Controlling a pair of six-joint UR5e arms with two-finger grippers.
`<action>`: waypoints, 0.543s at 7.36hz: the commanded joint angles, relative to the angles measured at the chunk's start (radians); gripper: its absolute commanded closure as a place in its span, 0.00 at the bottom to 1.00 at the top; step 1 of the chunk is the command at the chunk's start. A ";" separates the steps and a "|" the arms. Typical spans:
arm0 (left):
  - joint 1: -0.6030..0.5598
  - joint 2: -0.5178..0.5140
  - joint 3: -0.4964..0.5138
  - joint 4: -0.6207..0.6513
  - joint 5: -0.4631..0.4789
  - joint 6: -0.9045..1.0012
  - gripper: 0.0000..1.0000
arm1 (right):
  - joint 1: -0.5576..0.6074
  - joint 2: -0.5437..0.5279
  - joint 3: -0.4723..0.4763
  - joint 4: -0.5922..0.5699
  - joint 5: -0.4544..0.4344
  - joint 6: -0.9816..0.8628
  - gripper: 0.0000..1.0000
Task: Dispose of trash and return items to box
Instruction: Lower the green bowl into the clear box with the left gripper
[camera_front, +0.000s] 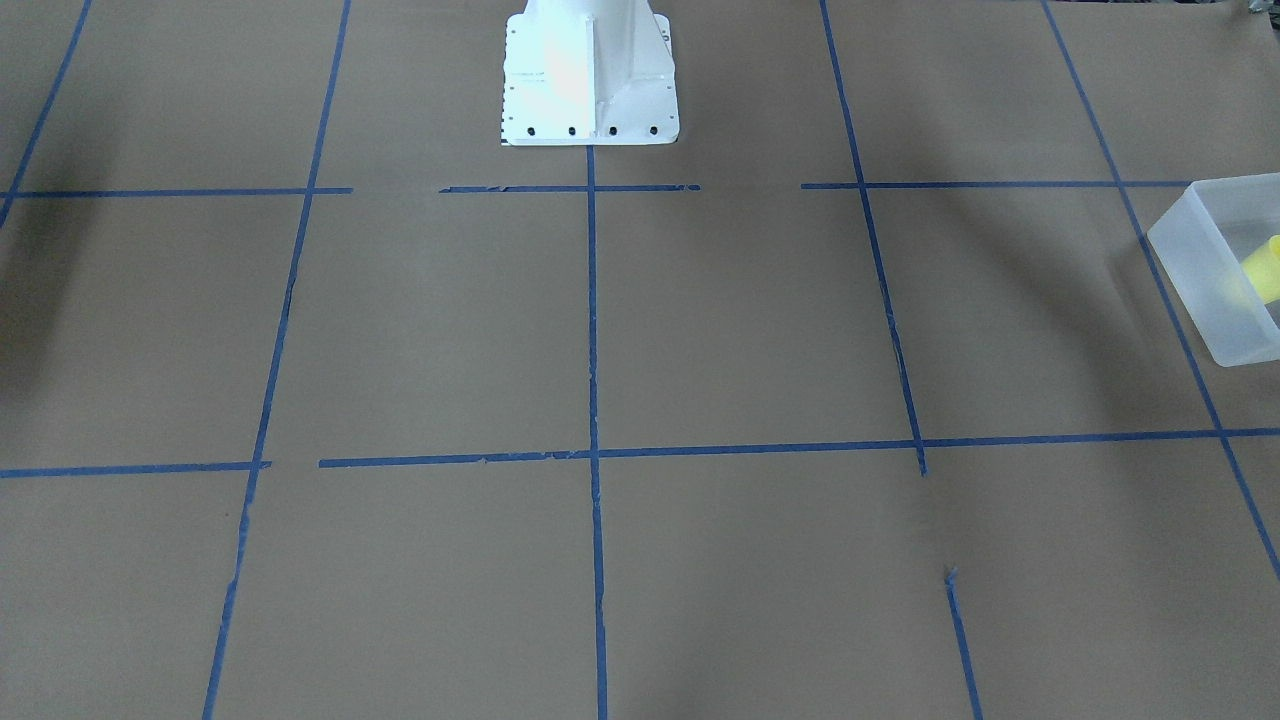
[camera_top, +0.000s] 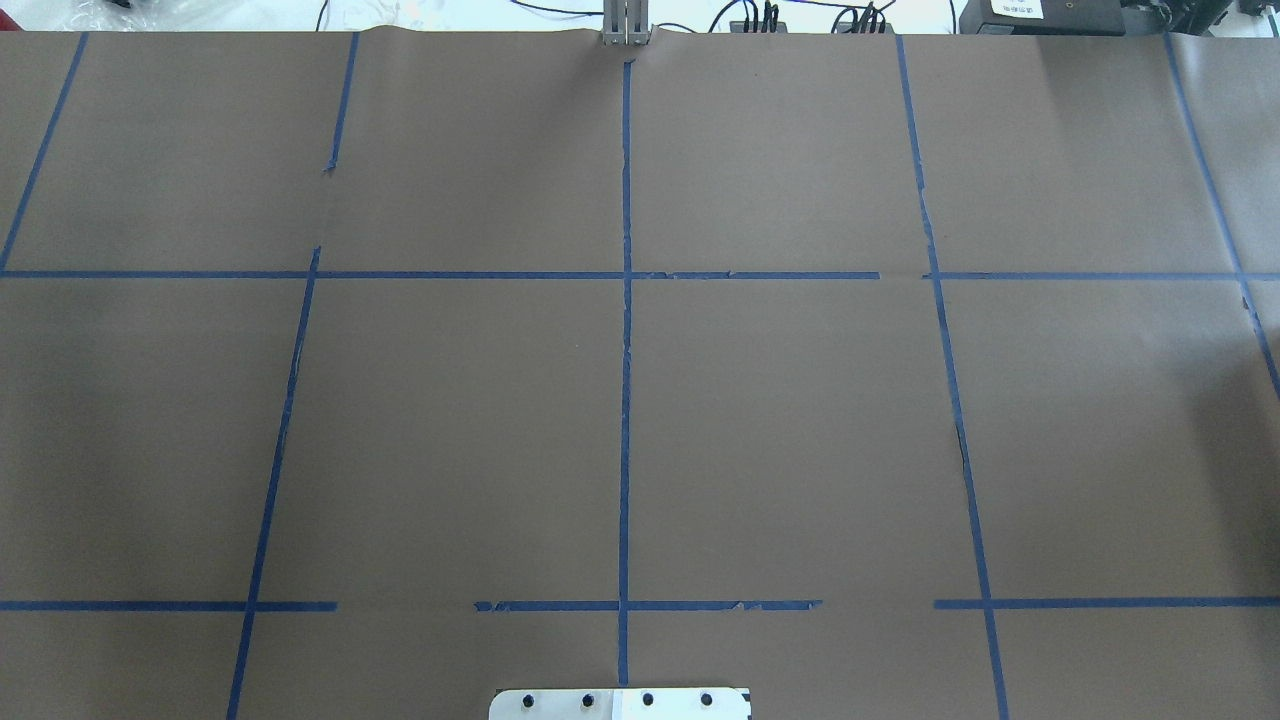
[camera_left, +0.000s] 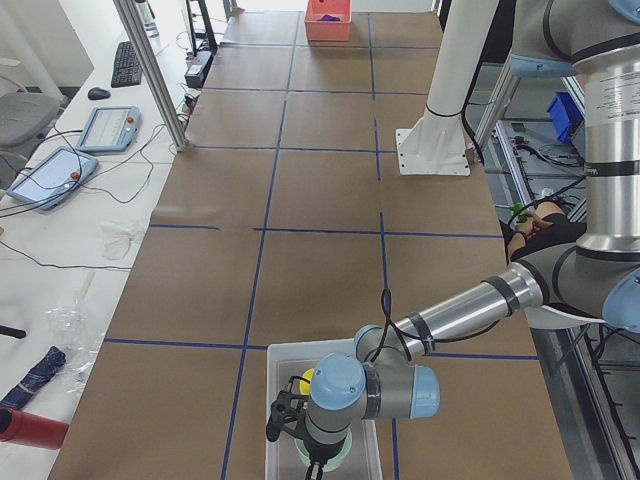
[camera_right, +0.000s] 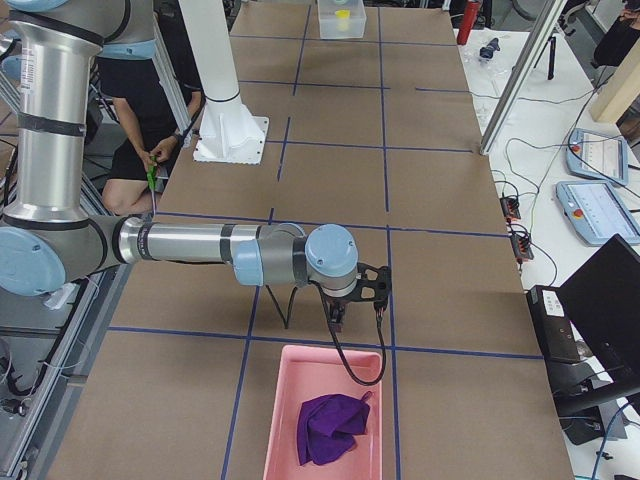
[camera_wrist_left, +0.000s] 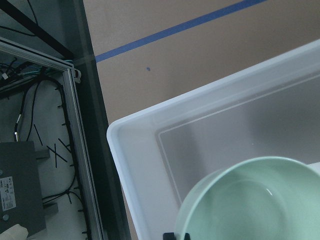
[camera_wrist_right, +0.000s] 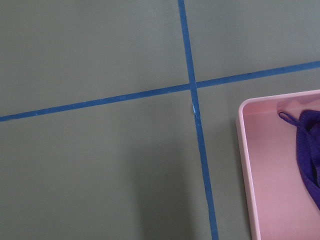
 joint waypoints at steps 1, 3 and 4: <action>-0.002 0.003 -0.003 -0.001 -0.001 -0.008 0.00 | 0.000 0.001 0.001 0.000 0.002 0.000 0.00; -0.006 -0.005 -0.015 -0.004 -0.008 -0.008 0.00 | 0.000 0.001 0.001 0.000 0.003 0.002 0.00; -0.026 -0.016 -0.066 0.010 -0.011 -0.009 0.00 | -0.003 0.000 0.001 0.000 0.002 0.000 0.00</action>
